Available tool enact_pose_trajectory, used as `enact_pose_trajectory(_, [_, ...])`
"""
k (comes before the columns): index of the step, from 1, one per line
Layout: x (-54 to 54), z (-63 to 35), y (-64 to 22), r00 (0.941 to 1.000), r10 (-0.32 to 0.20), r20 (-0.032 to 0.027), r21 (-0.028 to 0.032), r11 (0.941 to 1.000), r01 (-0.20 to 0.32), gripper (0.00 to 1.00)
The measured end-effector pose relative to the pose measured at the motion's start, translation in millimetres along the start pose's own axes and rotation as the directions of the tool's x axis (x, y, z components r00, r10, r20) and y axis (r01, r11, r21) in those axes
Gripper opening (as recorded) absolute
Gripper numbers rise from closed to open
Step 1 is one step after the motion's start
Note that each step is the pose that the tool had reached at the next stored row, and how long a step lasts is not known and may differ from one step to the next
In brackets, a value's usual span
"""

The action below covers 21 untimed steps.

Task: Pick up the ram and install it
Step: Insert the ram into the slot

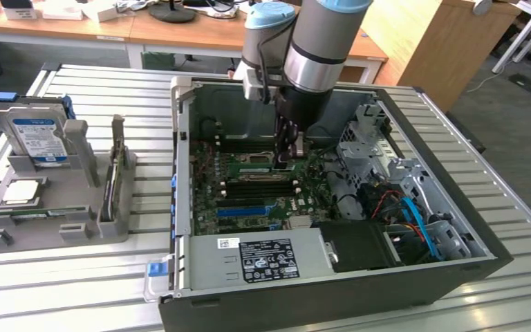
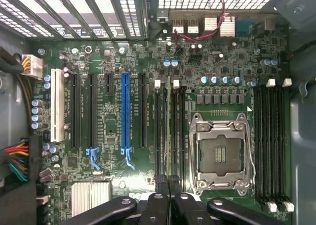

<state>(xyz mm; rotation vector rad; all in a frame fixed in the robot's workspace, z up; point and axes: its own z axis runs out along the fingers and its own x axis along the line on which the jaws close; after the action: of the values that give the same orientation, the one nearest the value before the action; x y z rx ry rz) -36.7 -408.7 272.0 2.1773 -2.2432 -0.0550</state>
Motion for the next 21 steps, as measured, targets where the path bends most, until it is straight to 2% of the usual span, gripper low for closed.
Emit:
enact_pose_trajectory(13, [0.2, 17.6, -0.6, 1.0, 0.0, -0.0001, 0.0002, 1.0, 0.0, 0.12])
enact_pose_trajectory(21, [0.3, 19.2, -0.7, 1.0, 0.0, 0.0, 0.0003, 1.0, 0.0, 0.12])
